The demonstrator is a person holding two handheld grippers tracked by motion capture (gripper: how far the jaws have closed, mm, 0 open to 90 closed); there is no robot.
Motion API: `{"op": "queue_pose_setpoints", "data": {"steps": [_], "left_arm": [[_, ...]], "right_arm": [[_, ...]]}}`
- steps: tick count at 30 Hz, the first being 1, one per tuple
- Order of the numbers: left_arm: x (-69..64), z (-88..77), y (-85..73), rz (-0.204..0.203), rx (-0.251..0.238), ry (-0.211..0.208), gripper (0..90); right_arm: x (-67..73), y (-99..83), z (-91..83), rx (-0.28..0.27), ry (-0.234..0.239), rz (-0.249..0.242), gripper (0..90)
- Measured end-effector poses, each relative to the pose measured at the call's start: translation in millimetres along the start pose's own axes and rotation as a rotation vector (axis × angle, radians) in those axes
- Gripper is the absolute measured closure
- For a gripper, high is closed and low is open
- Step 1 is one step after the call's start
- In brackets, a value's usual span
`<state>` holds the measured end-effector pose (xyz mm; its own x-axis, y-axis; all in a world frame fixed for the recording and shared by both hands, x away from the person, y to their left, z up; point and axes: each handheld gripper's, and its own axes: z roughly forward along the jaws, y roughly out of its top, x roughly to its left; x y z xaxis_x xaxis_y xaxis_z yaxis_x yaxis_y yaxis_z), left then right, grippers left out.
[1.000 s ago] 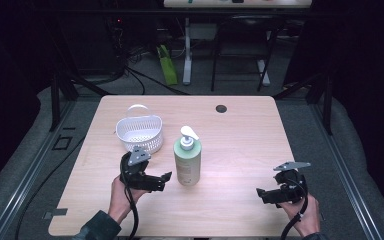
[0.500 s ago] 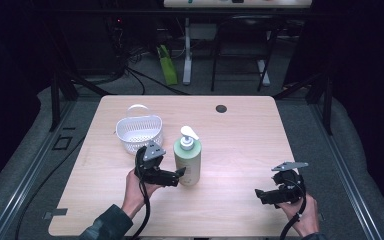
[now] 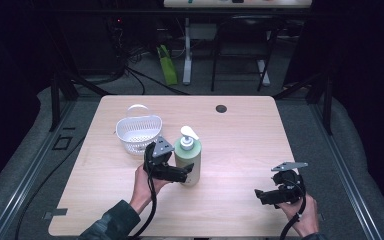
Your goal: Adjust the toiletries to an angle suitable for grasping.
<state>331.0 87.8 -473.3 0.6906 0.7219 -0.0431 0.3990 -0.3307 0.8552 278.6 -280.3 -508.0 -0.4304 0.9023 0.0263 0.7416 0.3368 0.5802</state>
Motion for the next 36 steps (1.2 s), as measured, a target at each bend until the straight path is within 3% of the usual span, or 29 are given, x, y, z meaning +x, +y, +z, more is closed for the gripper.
{"op": "queue_pose_setpoints", "data": {"steps": [16,25,30,36], "left_arm": [[-2.9,10.0,11.2,0.022,-0.016,-0.008,0.0],[-2.5,15.8,14.2,0.001,-0.038,0.005,0.2],[-7.7,17.6,15.6,0.015,-0.054,0.007,11.2],[-7.1,16.8,15.5,0.02,-0.05,0.006,11.8]], "right_arm": [[0.5,0.0,1.3,0.004,-0.003,-0.005,1.0],[1.8,1.1,2.0,0.001,-0.003,-0.01,1.2],[2.0,1.7,1.9,-0.001,-0.008,-0.016,1.4],[1.9,1.7,1.4,-0.003,-0.011,-0.02,1.7]]}}
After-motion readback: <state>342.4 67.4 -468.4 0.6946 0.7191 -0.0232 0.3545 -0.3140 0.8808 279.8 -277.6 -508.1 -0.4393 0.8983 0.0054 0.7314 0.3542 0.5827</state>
